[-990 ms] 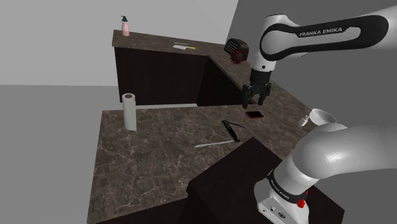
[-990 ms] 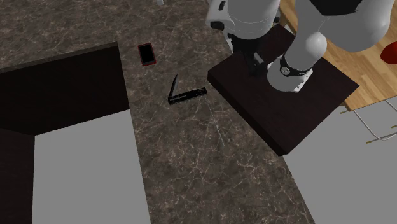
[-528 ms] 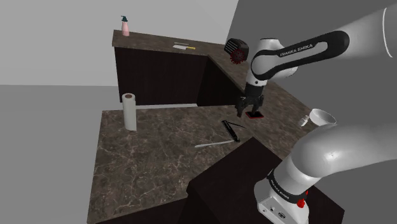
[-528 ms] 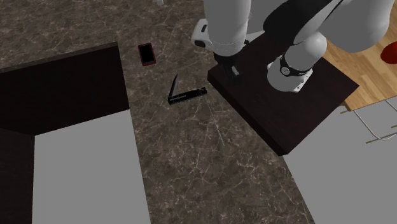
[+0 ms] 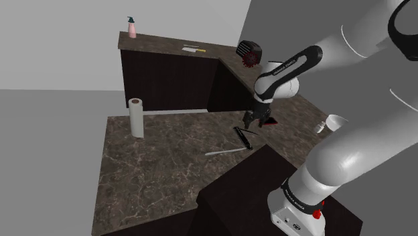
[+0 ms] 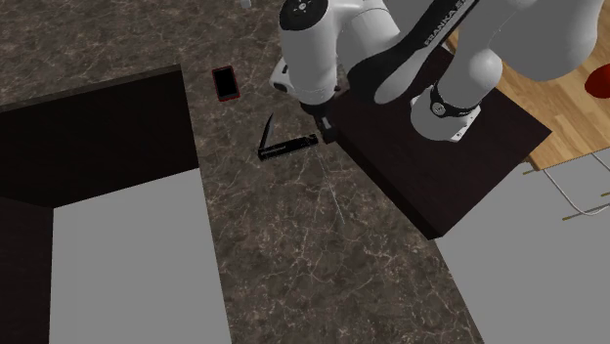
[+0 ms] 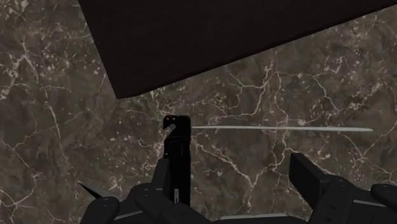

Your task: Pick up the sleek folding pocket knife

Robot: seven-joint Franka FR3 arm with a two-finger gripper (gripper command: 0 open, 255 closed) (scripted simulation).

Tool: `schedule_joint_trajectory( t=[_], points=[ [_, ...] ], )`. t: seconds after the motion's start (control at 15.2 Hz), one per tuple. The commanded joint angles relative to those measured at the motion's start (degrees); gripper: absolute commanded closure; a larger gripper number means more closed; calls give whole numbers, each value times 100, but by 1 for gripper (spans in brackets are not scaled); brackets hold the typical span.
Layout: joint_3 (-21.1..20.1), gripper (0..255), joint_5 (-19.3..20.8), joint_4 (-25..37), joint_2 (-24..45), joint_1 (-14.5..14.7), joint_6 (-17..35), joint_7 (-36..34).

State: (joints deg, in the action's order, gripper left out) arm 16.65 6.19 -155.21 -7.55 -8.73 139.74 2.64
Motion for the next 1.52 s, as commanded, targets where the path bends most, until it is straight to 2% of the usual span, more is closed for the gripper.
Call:
schedule_joint_trajectory(
  t=[0.0,0.33,0.59,0.73,1.25,1.32,1.45],
  points=[
    [98,0,-210,103,502,-2,470,222],
    [48,0,-1213,592,1860,-188,1418,1113],
    [-371,0,-2009,1153,2881,-692,1945,1813],
    [-509,0,-2147,1286,3134,-840,2084,1936],
    [-821,0,-2396,1490,3736,-1095,2492,2134],
    [-822,255,-2397,1500,3744,-1097,2490,2134],
    [-821,255,-2396,1504,3745,-1098,2487,2135]
  ],
)
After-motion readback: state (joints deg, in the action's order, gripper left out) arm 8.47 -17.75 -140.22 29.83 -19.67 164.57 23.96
